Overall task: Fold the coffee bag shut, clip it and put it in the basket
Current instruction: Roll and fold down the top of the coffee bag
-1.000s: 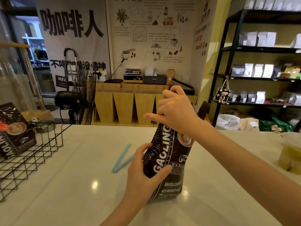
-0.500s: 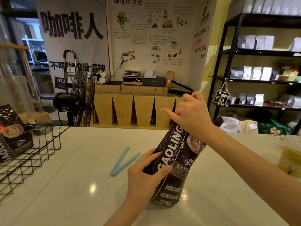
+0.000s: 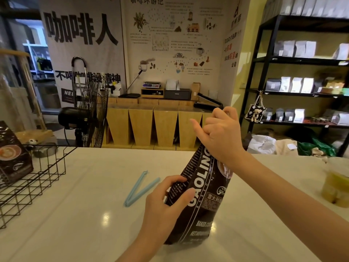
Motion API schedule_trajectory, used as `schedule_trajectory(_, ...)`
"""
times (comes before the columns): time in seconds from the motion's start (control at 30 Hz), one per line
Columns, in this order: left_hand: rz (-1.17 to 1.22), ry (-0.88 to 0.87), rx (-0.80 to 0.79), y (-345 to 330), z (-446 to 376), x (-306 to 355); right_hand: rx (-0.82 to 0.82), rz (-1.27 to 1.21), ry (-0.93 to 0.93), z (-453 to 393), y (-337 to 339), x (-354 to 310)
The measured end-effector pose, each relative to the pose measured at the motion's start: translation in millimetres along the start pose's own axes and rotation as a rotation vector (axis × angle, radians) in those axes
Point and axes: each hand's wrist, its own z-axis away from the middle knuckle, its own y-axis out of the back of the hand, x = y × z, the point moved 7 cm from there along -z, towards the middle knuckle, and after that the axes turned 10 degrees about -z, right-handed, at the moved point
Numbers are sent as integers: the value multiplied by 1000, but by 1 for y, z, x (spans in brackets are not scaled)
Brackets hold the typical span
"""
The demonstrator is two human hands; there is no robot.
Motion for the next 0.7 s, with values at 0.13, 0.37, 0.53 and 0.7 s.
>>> schedule_trajectory(0.13, 53, 43, 22, -4, -1, -3, 10, 10, -19, 1, -2, -1)
schedule_trajectory(0.37, 99, 64, 104, -5, 3, -5, -31, 67, -49, 0, -5, 2)
schedule_trajectory(0.53, 106, 33, 73, 0, -3, -3, -137, 139, -82, -2, -12, 9)
schedule_trajectory(0.7, 60, 20, 90, 6, -9, -11, -217, 166, -130, -2, -22, 8)
